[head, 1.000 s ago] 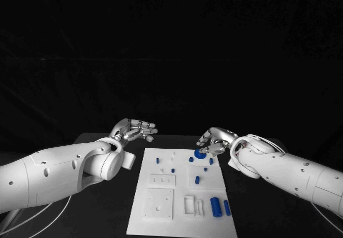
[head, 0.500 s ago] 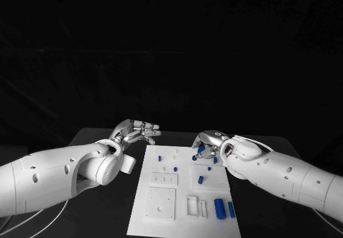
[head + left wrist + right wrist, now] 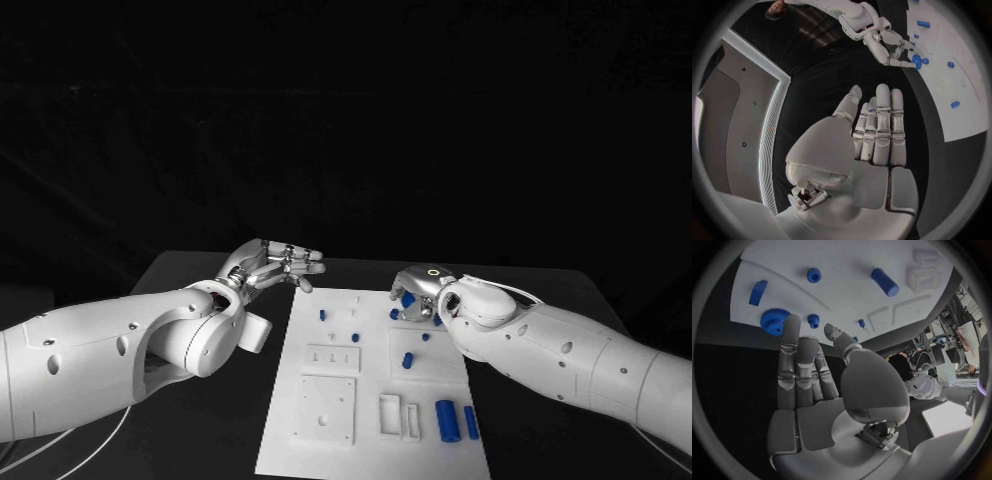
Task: Assemble the parts on the task board
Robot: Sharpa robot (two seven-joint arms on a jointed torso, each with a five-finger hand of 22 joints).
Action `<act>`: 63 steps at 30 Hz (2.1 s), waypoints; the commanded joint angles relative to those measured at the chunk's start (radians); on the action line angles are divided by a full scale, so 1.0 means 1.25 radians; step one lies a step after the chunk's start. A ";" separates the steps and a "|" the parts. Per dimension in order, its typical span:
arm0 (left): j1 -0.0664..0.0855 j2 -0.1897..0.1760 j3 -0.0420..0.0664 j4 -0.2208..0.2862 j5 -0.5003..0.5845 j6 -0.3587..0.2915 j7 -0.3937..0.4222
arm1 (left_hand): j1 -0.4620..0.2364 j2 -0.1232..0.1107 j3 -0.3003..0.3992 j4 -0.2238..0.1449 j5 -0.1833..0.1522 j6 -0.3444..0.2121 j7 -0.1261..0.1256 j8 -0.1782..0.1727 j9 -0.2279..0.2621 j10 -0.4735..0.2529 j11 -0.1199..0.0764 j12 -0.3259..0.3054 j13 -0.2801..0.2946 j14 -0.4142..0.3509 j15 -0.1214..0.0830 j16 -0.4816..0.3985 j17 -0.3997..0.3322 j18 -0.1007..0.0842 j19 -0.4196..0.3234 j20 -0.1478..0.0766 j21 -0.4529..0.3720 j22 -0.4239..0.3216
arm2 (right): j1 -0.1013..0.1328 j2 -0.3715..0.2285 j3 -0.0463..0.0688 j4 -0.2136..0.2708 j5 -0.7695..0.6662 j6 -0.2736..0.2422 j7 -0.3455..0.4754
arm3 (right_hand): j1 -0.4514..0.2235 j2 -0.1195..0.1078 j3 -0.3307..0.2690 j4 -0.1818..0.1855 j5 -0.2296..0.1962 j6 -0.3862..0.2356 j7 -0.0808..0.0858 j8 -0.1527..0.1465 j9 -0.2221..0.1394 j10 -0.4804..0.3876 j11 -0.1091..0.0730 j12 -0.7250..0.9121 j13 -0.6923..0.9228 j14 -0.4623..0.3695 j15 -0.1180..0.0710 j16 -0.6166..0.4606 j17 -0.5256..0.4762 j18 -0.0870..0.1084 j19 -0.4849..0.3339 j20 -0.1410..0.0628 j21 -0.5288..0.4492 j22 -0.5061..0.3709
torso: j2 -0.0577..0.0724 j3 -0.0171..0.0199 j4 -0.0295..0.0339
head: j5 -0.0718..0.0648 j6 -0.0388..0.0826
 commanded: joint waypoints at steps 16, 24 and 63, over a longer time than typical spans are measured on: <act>0.008 -0.001 0.002 0.007 -0.010 0.013 -0.002 | -0.008 0.002 -0.007 0.001 -0.006 -0.007 0.001 -0.003 0.000 -0.009 -0.001 -0.002 0.000 -0.007 0.000 0.003 -0.003 0.009 0.006 0.002 -0.002 0.000 | 0.000 0.010 -0.003 -0.018 -0.030 0.029 -0.005 | -0.031 0.008 0.122 0.000 -0.088 0.023 -0.001 -0.002 -0.001 0.037 -0.006 0.003 0.000 -0.007 -0.005 0.017 -0.006 -0.011 0.008 -0.004 -0.005 0.019 | 0.022 0.0025 0.0051 | -0.003 0.010; 0.010 0.000 0.003 0.009 -0.011 0.013 -0.003 | -0.008 0.003 -0.011 0.002 -0.006 -0.007 0.001 -0.003 0.000 -0.010 0.000 -0.002 0.000 -0.007 0.000 0.006 -0.006 0.009 0.008 0.003 -0.005 0.000 | 0.000 0.012 -0.003 -0.020 -0.025 0.036 -0.004 | -0.037 0.008 0.158 0.005 -0.104 0.022 -0.001 -0.001 0.000 0.040 -0.007 0.003 0.000 -0.007 -0.005 0.019 -0.007 -0.011 0.006 -0.004 -0.005 0.029 | 0.026 0.0019 0.0051 | 0.000 0.009; 0.018 0.006 0.005 0.005 -0.015 0.012 -0.010 | -0.005 0.005 -0.016 0.002 -0.010 -0.007 0.002 -0.003 0.000 -0.011 0.000 -0.002 0.000 -0.007 0.000 0.008 -0.010 0.009 0.009 0.003 -0.008 0.001 | 0.000 0.023 -0.005 -0.025 -0.016 -0.059 -0.010 | -0.017 0.035 0.250 -0.001 -0.169 0.136 -0.022 0.000 0.013 0.216 -0.054 0.003 0.002 -0.009 -0.042 0.014 -0.007 -0.049 -0.008 -0.039 0.006 0.069 | 0.040 0.0019 0.0052 | 0.003 0.013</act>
